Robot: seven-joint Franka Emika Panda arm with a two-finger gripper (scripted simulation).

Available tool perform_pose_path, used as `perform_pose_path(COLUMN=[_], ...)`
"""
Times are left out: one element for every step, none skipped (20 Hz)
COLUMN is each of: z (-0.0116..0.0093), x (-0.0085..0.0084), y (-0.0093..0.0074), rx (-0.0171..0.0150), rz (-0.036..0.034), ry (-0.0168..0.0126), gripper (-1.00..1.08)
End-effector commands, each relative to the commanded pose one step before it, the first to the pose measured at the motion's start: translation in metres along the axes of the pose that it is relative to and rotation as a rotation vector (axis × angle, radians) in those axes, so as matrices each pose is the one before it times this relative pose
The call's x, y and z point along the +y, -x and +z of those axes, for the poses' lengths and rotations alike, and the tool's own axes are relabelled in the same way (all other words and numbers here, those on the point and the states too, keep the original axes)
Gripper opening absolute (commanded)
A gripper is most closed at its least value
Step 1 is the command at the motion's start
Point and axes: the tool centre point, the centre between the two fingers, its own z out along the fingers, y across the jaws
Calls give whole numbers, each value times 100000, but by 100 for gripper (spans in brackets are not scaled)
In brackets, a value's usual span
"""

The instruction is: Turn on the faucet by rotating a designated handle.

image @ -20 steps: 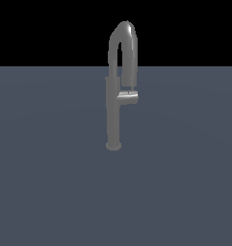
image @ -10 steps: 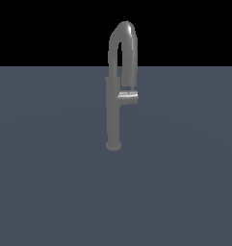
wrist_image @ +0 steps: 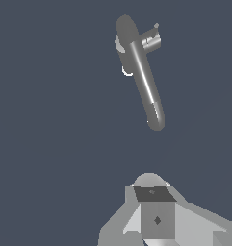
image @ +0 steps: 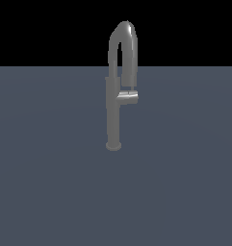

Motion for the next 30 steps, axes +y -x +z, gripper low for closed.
perform_pose_path(z=[-16, -12, -13, -13, -14, -14, -15, -15, -15, -16, -16, -17, -17, -18, -18, -19, -19, -20, -20, -21, -22, -22, -23, -24, -24, -25, -26, -26, -27, -28], x=[-150, -63, -64, -65, -65, -65, -65, -66, -66, -66, -66, -66, -66, -67, -67, -67, -67, -67, -68, -68, -68, -68, -68, -69, -69, -70, -70, -71, -71, -73], y=[-1324, -528, -531, -533, -537, -541, -543, -547, -550, -553, -556, -559, -563, -566, -569, -573, -577, -581, -585, -589, -595, -600, -606, -612, -619, -626, -634, -643, -653, -663], rx=[-4119, -1655, -1666, -1676, -1688, -1698, -1709, -1719, -1730, -1741, -1752, -1763, -1775, -1787, -1799, -1812, -1826, -1841, -1856, -1872, -1891, -1910, -1930, -1953, -1977, -2003, -2032, -2062, -2097, -2133], rz=[3431, 1368, 1376, 1383, 1392, 1399, 1407, 1414, 1422, 1429, 1436, 1444, 1452, 1460, 1468, 1476, 1486, 1496, 1506, 1518, 1531, 1545, 1560, 1577, 1595, 1615, 1638, 1662, 1689, 1719], ry=[-3330, -1348, -1357, -1367, -1377, -1387, -1396, -1406, -1416, -1426, -1436, -1446, -1457, -1468, -1479, -1490, -1502, -1515, -1528, -1542, -1558, -1574, -1591, -1610, -1631, -1652, -1677, -1703, -1732, -1763], gripper=[-100, -100, -100, -100, -100, -100, -100, -100, -100, -100, -100, -100, -100, -100, -100, -100, -100, -100, -100, -100, -100, -100, -100, -100, -100, -100, -100, -100, -100, -100])
